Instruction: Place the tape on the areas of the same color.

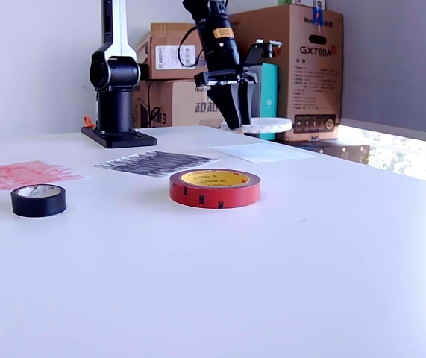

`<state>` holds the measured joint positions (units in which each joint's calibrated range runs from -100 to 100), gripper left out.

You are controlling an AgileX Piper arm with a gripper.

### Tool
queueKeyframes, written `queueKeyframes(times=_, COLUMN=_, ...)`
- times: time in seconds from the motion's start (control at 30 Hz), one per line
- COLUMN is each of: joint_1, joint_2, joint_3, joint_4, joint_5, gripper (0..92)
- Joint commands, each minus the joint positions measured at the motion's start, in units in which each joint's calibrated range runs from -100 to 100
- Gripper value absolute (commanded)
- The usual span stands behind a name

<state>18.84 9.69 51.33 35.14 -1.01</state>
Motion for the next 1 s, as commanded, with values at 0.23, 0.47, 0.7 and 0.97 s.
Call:
queueKeyframes(times=0.23, joint_1=1.07, joint_2=0.13, joint_3=2.69, joint_4=-1.66, joint_5=0.2, gripper=0.2)
queueKeyframes(times=0.47, joint_1=1.78, joint_2=4.06, joint_3=-0.49, joint_4=-1.66, joint_5=2.66, gripper=0.2)
queueKeyframes(times=0.7, joint_1=1.93, joint_2=7.43, joint_3=-2.95, joint_4=-1.58, joint_5=3.15, gripper=0.3)
queueKeyframes(times=0.97, joint_1=3.2, joint_2=8.36, joint_3=-2.95, joint_4=-1.41, joint_5=3.23, gripper=0.4)
